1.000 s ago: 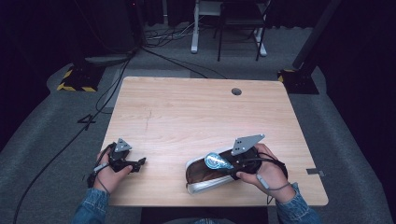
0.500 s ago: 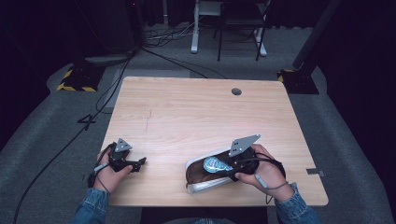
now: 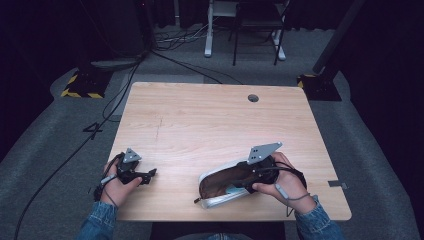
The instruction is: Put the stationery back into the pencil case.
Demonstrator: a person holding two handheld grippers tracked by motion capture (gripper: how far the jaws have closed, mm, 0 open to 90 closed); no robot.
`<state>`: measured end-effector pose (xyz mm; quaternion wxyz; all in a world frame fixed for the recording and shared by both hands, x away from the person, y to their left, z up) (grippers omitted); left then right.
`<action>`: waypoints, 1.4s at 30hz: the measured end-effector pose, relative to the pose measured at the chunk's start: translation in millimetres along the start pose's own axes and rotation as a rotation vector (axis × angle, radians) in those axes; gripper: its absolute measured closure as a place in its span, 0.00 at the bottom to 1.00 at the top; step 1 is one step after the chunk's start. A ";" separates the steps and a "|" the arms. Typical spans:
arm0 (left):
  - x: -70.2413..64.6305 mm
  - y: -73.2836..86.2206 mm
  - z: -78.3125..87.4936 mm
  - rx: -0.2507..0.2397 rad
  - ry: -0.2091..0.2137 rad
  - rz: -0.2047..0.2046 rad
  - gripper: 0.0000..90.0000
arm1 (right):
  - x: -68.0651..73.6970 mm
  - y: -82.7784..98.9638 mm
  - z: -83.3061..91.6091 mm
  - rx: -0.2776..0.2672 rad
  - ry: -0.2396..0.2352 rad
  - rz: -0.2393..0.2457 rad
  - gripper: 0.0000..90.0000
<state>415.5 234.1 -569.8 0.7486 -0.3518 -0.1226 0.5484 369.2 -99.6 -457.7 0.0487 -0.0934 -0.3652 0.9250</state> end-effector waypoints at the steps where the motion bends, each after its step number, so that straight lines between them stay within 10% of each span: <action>1: 0.0 0.0 0.0 0.000 0.000 0.000 0.16 | 0.0 0.0 0.0 0.000 0.000 0.000 0.39; 20: 0.7 0.9 1.1 0.003 -0.001 -0.003 0.16 | -37.8 7.3 40.4 -0.081 0.184 -0.065 0.35; 42: 0.7 0.9 1.1 0.002 0.001 -0.002 0.16 | -93.9 71.3 84.8 -0.079 0.410 -0.223 0.28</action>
Point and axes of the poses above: each handheld gripper's, and its own axes: z roughly backward along the jaws, y roughly out of its underside, x roughly to its left, the point moved 9 cm from there along -z, roughly forward along the jaws, and after that the axes turned 15 degrees about z, right-handed, at the moved point
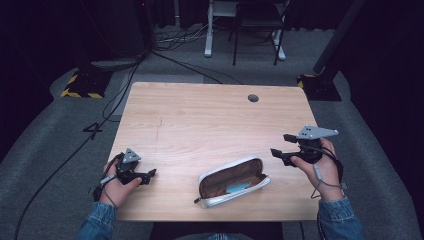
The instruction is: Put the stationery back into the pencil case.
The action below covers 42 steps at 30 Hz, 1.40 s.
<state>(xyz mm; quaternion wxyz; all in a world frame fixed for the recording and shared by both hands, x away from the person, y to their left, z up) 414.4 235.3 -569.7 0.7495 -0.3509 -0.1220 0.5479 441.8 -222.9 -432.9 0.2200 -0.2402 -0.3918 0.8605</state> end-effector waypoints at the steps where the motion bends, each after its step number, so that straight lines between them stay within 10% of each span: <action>1: 0.0 0.0 0.0 0.000 0.000 0.000 0.16 | -3.4 2.9 0.2 0.003 0.008 -0.005 0.28; 16: -0.5 0.2 -0.1 0.001 0.004 0.004 0.16 | -48.9 66.6 -3.1 0.102 0.126 -0.102 0.24; 42: -4.4 0.2 -4.7 0.031 0.023 -0.024 0.04 | -71.8 146.4 -14.0 0.147 0.158 -0.172 0.18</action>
Point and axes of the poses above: each handheld gripper's, and its own axes: z roughly backward along the jaws, y roughly out of its underside, x roughly to its left, the point moved 9 cm from there along -z, roughly forward along the jaws, and after that the axes turned 15 degrees about z, right-handed, at the moved point
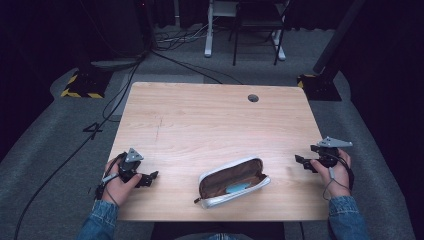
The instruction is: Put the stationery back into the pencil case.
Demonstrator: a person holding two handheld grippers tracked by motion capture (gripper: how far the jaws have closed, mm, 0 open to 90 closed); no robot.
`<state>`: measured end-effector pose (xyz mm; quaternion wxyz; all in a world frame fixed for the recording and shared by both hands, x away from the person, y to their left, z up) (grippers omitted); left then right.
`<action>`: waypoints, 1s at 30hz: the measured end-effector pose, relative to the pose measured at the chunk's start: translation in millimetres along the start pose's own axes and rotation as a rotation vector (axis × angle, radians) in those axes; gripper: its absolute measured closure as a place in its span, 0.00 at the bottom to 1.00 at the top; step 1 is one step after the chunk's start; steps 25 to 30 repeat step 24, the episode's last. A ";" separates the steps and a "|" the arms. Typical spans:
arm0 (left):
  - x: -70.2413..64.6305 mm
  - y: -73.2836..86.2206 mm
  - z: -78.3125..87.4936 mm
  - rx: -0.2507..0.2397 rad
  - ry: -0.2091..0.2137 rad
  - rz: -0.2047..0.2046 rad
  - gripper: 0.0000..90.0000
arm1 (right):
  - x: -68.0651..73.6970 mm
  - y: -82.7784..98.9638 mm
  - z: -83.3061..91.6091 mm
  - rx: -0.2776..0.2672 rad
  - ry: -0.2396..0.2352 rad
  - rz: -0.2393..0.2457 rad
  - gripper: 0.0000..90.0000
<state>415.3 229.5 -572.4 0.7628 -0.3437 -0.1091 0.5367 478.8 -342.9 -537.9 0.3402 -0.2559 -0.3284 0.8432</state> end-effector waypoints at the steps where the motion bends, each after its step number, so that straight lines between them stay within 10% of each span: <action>1: -0.1 0.0 -0.1 -0.001 0.000 0.002 0.04 | -0.6 2.2 -1.3 0.001 0.001 -0.003 0.18; 30: 0.1 0.0 -0.1 0.002 -0.002 -0.003 0.04 | -3.6 22.8 -19.4 0.055 0.022 -0.040 0.10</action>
Point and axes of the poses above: each handheld gripper's, and its own axes: z roughly backward along the jaws, y roughly out of its underside, x roughly to its left, the point moved 9 cm from there along -z, roughly forward along the jaws, and after that the axes turned 15 degrees about z, right-handed, at the moved point
